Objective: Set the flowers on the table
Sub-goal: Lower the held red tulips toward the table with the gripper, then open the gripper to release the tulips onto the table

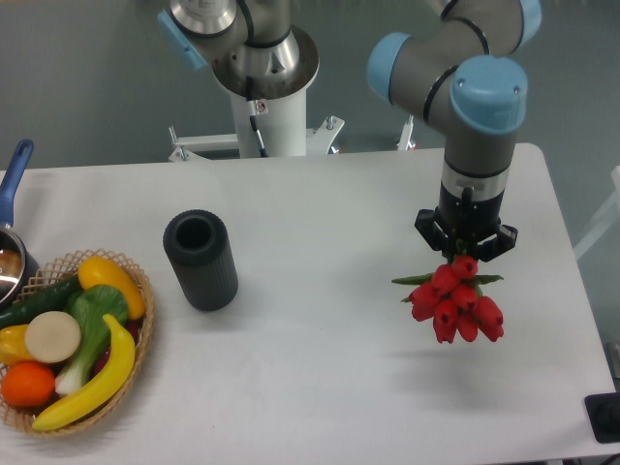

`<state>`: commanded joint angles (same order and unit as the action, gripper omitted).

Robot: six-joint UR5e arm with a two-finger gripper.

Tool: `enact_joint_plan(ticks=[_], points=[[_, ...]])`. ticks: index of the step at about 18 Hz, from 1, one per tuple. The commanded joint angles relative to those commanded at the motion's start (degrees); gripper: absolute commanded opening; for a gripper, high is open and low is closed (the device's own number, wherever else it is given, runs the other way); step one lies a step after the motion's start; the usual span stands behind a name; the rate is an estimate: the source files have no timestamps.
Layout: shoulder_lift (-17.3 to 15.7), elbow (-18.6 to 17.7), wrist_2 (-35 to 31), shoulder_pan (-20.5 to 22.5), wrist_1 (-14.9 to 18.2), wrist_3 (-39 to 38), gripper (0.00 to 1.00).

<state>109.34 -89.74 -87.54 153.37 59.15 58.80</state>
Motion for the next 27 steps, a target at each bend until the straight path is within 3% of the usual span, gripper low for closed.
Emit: enact_joint_plan(ticks=[5,11,13,15,18,20,23,27], points=[[0.5,-0.3,0.3,-1.7,0.1,-2.4,0.07],[3.6,-0.8,0.2,-4.3,-1.1,-8.4,0.11],[4.7,-0.8,0.1,-5.1,-1.1,-8.4,0.24],[5.4,-0.7,0.9,-5.2,-1.0,-7.9,0.51],[6.3,-0.7,4.1,-5.0,-1.1,-8.1,0.75],[6.5,-0.8,4.0,-5.1,-1.1,-8.3,1.0],[6.2,-0.9,4.0,-5.1,-1.5,-8.2,1.0],[6.2,-1.1,2.9,-4.7,-5.7,-8.0,1.0]])
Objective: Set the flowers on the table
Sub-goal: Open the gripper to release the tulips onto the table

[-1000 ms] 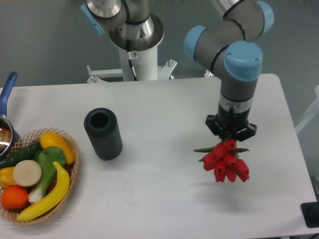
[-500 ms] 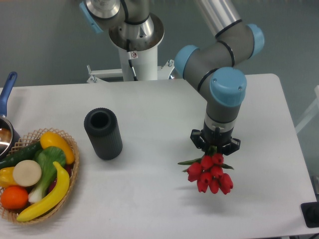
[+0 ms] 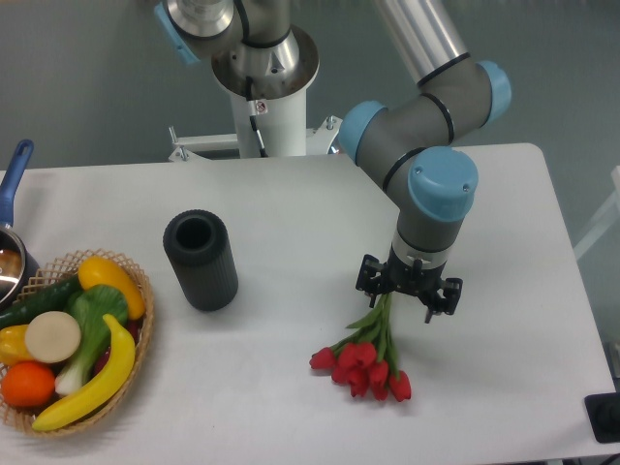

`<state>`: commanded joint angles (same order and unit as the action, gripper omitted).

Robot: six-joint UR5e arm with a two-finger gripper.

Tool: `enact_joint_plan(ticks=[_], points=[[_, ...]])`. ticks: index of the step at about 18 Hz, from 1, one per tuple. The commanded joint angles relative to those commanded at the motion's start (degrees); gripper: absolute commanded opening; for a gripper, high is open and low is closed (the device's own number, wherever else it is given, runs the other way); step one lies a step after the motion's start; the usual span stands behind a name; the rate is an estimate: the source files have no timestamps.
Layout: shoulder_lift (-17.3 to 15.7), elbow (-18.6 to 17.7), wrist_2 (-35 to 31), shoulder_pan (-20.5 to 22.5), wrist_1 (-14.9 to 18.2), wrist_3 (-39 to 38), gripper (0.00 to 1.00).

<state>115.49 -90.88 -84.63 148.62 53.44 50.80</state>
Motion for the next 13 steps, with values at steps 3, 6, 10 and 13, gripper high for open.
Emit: enact_joint_plan(ticks=[3,6,10,13], points=[[-0.4,-1.3,-0.8,1.8,-0.7,1.6,1.0],[-0.3,-1.4,-1.0,3.6,-3.0,7.0,1.0],[-0.4,-1.5,-1.6,7.5,-6.1,8.5,1.0],[-0.3,-2.1,-1.9,7.1,-6.2,8.4,1.0]])
